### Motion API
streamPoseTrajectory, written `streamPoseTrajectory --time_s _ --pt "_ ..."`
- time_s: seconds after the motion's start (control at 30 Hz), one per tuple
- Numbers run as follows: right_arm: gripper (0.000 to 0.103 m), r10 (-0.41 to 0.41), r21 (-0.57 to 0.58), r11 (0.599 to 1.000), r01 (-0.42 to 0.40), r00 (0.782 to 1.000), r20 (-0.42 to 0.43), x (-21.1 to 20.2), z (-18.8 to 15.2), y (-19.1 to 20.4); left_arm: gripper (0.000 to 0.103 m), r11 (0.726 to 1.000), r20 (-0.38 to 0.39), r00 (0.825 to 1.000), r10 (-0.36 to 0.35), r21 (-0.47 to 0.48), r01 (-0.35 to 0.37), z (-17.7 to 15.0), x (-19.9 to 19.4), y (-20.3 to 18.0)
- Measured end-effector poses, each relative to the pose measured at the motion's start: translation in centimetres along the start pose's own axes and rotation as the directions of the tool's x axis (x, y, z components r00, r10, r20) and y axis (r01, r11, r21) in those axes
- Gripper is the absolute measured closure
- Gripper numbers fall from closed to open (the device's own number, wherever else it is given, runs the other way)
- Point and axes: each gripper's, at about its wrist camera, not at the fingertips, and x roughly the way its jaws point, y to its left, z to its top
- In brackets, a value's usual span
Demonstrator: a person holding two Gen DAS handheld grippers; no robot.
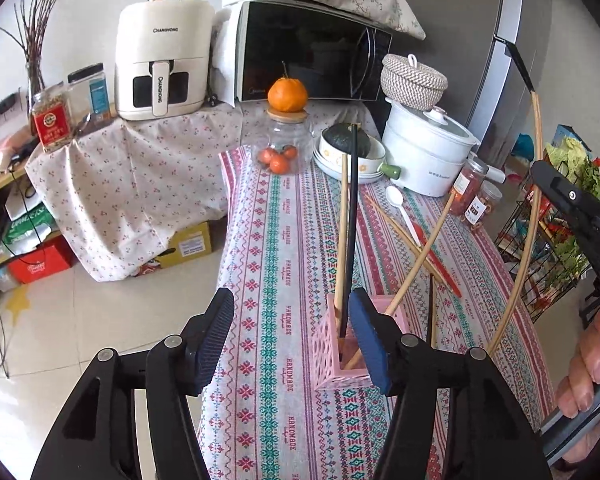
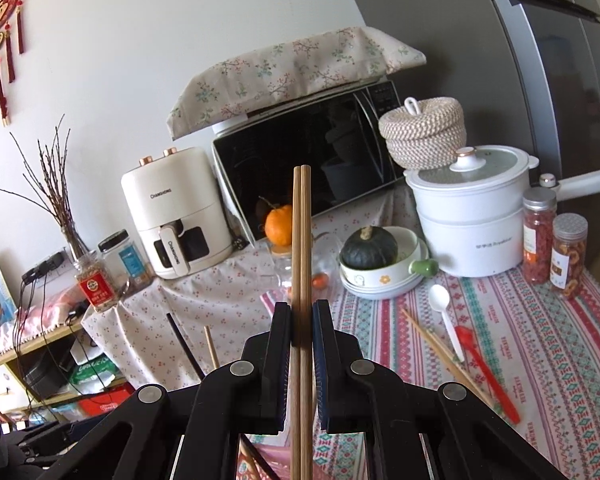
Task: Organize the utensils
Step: 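Lower the dark chopstick into the pink basket with the left tool while the right tool lifts its chopsticks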
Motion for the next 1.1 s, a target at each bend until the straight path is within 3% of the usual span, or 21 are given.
streamPoseTrajectory --time_s 0.2,0.4,0.63,0.9,1.1 --pt "0.094 -0.032 -0.021 0.999 0.033 0.997 0.074 1.3 -1.0 2.5 0.04 0.998 -0.128 0.992 -0.022 -0.063 0.014 -1.4 1.6 1.9" --pt "0.094 -0.091 -0.09 0.99 0.104 0.986 0.137 2.8 -2.9 4.4 0.04 0.998 -0.145 0.989 0.0 -0.055 -0.008 -2.0 1.8 2.7" --pt "0.094 -0.145 -0.13 0.978 0.164 0.979 0.147 4.3 -4.6 4.9 0.04 0.999 -0.162 0.987 0.01 -0.041 -0.016 -2.6 2.0 3.2" --pt "0.093 -0.168 -0.098 0.98 0.172 0.984 0.052 4.7 -5.8 3.3 0.04 0.999 -0.166 0.986 0.013 -0.033 -0.019 -2.6 2.0 3.3" --pt "0.089 -0.098 -0.112 0.99 0.091 0.993 -0.059 3.9 -5.7 2.8 0.039 1.0 -0.158 0.987 0.014 -0.023 -0.018 -2.6 1.7 2.8"
